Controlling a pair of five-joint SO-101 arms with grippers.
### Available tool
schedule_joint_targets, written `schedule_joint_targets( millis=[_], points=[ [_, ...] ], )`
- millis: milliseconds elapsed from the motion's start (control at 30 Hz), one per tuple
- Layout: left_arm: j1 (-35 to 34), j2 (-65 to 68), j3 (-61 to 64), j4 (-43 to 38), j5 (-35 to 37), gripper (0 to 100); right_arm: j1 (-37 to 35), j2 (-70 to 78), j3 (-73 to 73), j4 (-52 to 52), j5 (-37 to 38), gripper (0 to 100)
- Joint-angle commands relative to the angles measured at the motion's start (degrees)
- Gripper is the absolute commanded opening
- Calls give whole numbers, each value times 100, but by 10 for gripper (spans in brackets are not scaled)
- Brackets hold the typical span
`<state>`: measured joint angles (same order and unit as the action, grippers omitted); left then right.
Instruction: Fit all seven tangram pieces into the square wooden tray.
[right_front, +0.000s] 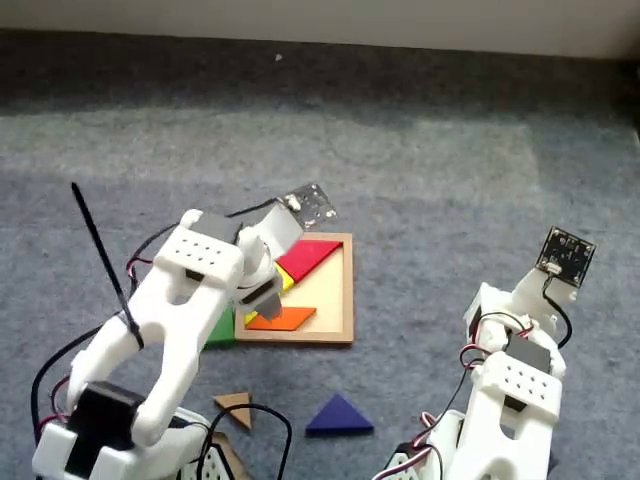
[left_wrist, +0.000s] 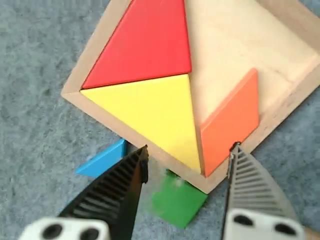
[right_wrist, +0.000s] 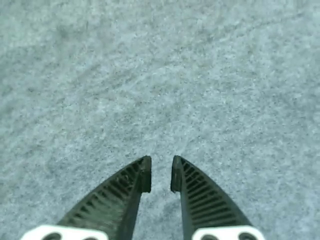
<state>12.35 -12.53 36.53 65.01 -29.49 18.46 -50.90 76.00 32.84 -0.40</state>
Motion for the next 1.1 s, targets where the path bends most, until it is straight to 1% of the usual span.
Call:
schedule_joint_targets(
  millis=[0,67,200,267,300,333,400,433,567,667,767,933,1067],
  points=[
    [-400,-840,-48,114,510,266,-92,-127,-13,-154,-26,80],
    [-673,-1068,-22,114,782,266,-92,-127,-13,-154,-26,80],
    [-1367,-1147,-13,114,985,266,-92,-127,-13,-154,-26,80],
    [-1675,-1015,-31,70,941,266,-92,-127,-13,-154,-26,80],
    [-1789,-919,-57,70,818,269,-92,-127,-13,-154,-26,80],
    [-1842,-796,-66,70,492,269,-92,-127,-13,-154,-26,80],
    [-1886,-505,-66,70,-193,267,-92,-127,-13,-154,-26,80],
    [-1895,-338,-66,70,-360,267,-92,-127,-13,-154,-26,80],
    [-1903,268,-338,53,-501,270,-101,-127,-13,-154,-26,80],
    [-1886,497,-479,334,-1046,267,-101,-127,-13,-154,-26,80],
    [-1903,497,-505,325,-1064,266,-101,-127,-13,-154,-26,80],
    [-1903,558,-462,-334,-1064,267,-101,-127,-13,-154,-26,80],
    [-1859,567,-462,-571,-1073,270,-101,-127,-13,-154,-26,80]
  ],
)
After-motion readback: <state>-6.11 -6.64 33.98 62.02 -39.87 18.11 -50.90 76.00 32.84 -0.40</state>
